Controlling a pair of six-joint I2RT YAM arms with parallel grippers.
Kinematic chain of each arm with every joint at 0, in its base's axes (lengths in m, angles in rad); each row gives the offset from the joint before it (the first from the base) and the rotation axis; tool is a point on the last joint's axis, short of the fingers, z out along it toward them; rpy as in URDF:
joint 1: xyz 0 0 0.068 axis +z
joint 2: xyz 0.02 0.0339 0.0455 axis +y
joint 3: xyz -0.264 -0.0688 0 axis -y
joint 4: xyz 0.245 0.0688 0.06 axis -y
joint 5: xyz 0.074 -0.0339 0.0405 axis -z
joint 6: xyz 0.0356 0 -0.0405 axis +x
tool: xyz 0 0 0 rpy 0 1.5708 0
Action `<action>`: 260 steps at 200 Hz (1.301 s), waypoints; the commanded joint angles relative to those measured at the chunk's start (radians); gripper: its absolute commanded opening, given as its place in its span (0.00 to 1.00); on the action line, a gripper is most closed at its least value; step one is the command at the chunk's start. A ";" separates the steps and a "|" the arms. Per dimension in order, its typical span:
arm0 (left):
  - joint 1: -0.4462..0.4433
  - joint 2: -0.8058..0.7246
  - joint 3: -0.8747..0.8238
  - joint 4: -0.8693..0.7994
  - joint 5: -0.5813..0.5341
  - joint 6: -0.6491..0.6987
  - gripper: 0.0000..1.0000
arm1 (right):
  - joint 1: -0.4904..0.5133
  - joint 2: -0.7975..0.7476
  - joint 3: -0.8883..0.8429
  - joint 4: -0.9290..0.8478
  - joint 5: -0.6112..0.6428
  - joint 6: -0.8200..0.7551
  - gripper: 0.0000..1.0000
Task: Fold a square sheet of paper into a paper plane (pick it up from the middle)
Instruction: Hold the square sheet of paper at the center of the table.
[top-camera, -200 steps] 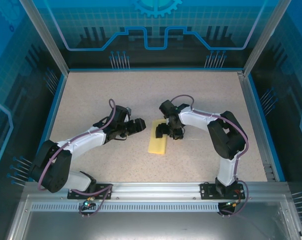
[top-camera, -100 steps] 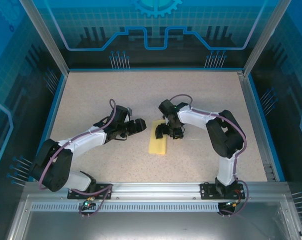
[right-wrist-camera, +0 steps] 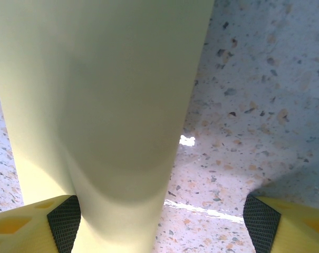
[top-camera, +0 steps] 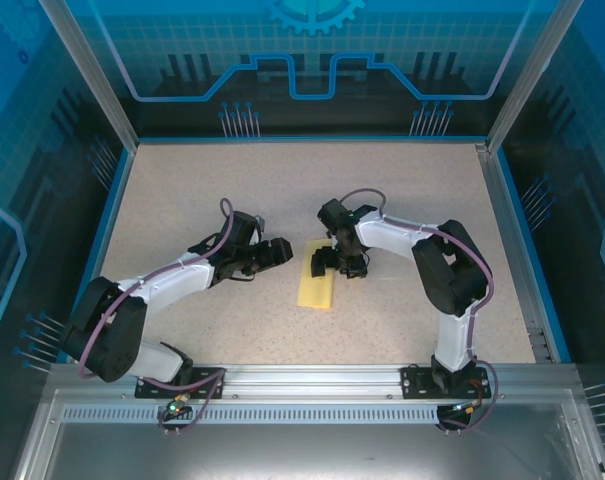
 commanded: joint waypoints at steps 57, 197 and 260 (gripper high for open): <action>-0.006 0.044 0.038 0.036 0.070 -0.005 0.46 | 0.000 0.073 -0.011 0.003 0.007 0.000 0.85; -0.069 0.309 0.184 0.081 0.193 -0.081 0.00 | 0.001 0.104 -0.022 0.006 0.022 0.003 0.86; -0.081 0.388 0.225 0.063 0.206 -0.089 0.00 | 0.002 0.108 -0.028 0.015 0.019 0.008 0.85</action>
